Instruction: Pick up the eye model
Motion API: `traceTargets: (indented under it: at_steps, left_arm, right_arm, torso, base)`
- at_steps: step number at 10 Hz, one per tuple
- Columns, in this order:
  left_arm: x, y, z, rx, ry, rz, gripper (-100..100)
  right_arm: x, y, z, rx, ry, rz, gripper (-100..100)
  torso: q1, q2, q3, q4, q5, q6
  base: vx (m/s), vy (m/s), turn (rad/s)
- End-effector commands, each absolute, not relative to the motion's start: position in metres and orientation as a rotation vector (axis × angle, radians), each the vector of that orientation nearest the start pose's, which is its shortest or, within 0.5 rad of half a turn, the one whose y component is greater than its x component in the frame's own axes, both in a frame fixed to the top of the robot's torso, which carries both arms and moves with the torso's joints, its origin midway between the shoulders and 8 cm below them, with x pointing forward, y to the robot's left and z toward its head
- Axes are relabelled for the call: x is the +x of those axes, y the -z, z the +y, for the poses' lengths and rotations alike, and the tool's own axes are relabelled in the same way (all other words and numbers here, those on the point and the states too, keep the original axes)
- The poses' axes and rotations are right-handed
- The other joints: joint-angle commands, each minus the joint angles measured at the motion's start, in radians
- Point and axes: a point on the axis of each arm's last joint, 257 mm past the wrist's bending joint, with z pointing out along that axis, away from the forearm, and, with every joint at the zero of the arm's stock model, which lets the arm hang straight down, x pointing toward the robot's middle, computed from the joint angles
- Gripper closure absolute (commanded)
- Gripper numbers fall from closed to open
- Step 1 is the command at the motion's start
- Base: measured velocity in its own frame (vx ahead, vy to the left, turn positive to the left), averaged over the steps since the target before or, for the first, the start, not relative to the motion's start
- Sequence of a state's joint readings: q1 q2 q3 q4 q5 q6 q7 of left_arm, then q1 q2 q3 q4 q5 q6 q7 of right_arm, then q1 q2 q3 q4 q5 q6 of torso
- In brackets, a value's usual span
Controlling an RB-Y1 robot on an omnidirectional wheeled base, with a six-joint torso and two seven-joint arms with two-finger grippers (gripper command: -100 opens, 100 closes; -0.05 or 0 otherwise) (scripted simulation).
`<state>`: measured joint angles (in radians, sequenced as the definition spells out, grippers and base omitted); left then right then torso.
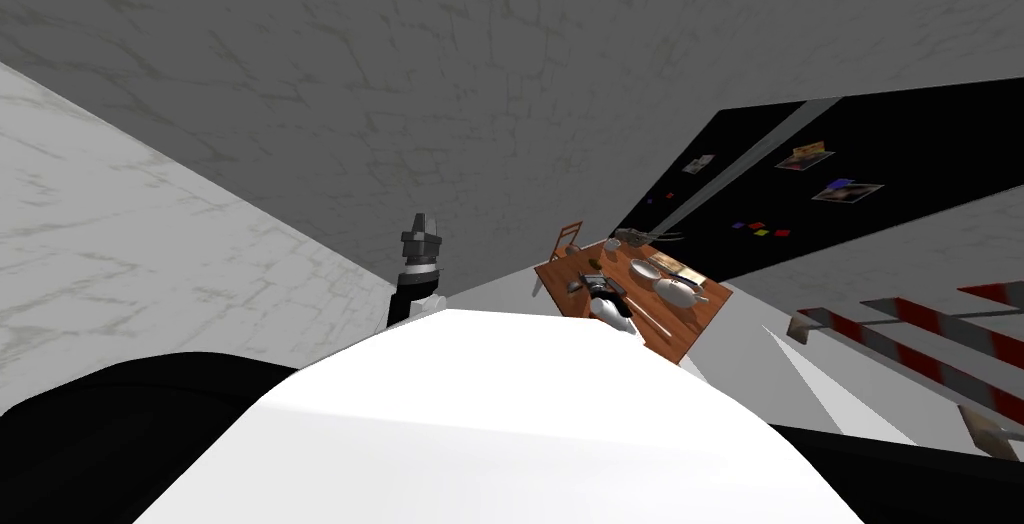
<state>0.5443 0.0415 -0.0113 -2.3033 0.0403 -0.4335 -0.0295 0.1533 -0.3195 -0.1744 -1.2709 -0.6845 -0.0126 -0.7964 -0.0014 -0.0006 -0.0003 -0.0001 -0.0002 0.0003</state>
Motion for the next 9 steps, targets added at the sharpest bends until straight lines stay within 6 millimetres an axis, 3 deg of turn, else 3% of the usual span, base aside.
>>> traceTargets:
  at_steps: [1,4,9]
  left_arm:
    - [0.347,-0.007,0.282,-0.711,1.279,0.688,0]
    - [0.347,-0.007,0.282,-0.711,1.279,0.688,0]
    - [0.347,-0.007,0.282,-0.711,1.279,0.688,0]
  right_arm:
    - [0.422,0.407,-0.479,-3.026,1.853,-0.128,-100]
    - [0.411,0.438,-0.499,-3.020,1.677,0.131,-100]
    - [0.388,0.476,-0.515,-3.003,1.462,0.403,-100]
  torso:
    - [0.000,0.000,0.000,0.000,0.000,0.000]
    - [0.000,0.000,0.000,0.000,0.000,0.000]
    - [0.000,0.000,0.000,0.000,0.000,0.000]
  base:
    - [0.004,-0.020,0.035]
    - [0.005,-0.017,0.068]
    - [0.009,-0.019,0.058]
